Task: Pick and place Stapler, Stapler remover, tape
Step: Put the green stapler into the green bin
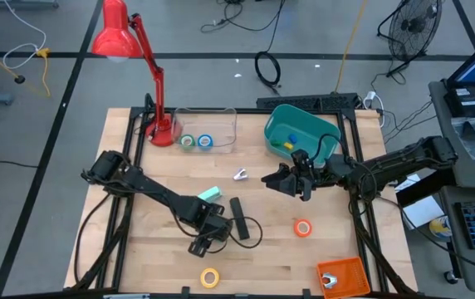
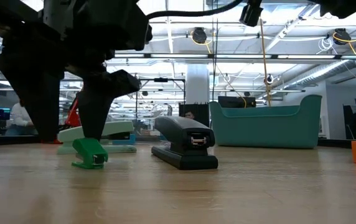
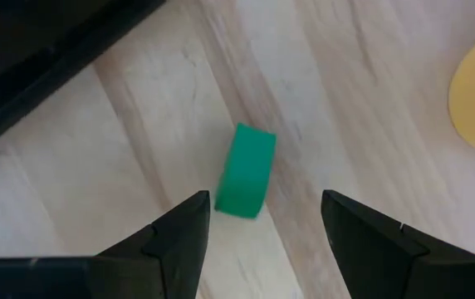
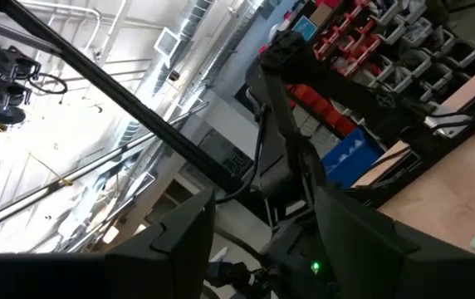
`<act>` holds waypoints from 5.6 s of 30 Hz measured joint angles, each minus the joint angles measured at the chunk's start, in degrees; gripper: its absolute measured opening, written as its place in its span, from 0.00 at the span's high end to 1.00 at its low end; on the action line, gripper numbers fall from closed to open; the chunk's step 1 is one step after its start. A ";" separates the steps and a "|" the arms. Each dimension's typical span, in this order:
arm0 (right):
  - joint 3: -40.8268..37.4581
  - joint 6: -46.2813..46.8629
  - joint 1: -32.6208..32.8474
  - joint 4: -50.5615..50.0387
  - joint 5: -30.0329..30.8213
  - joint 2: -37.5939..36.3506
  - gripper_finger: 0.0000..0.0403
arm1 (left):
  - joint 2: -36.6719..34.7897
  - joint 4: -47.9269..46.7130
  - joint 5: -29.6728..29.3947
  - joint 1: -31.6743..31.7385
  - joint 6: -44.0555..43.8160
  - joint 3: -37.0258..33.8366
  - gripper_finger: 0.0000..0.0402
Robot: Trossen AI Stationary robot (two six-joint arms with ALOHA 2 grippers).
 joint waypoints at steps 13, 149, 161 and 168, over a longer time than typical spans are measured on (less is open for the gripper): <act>-0.08 0.09 0.00 -0.08 0.00 0.00 0.50 | 0.25 -0.10 -0.80 -0.06 -0.20 0.02 0.46; 16.00 7.58 3.27 -16.53 -15.30 18.47 0.30 | -11.82 23.30 50.26 18.64 -36.28 4.70 0.83; 18.95 9.18 4.87 -12.84 -15.87 23.06 0.32 | -11.82 18.70 49.96 20.07 -30.67 4.68 0.83; 18.89 10.69 4.87 -10.88 -14.84 25.26 0.35 | -11.82 18.41 49.61 21.55 -29.90 4.63 0.83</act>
